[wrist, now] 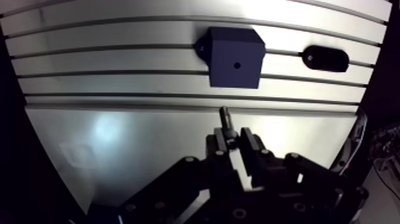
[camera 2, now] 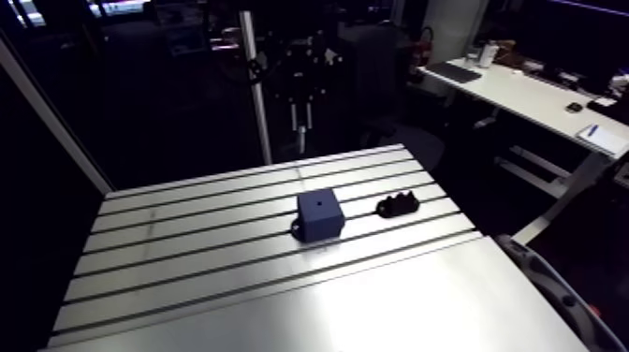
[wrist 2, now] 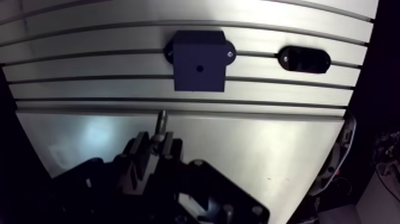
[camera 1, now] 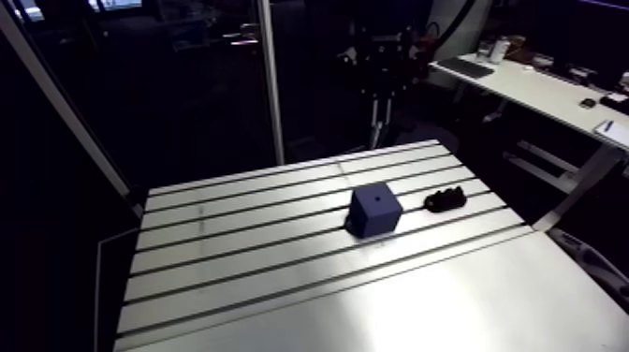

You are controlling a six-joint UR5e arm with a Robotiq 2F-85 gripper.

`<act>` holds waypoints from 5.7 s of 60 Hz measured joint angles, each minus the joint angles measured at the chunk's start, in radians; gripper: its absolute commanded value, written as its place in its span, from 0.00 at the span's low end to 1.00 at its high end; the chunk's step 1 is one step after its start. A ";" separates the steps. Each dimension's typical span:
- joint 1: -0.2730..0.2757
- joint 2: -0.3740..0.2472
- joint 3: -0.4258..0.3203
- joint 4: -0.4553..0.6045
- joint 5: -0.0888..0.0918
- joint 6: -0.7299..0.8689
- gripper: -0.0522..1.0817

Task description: Pick up the M10 bolt and insert it into the hole until fully seated.

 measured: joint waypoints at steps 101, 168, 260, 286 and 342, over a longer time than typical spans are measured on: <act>-0.023 0.085 0.046 -0.111 -0.056 0.028 1.00; -0.039 0.088 0.092 -0.132 -0.050 0.020 1.00; -0.045 0.098 0.138 -0.194 -0.049 0.019 1.00; -0.045 0.105 0.140 -0.193 -0.047 0.009 1.00; -0.042 0.116 0.144 -0.194 -0.048 0.008 1.00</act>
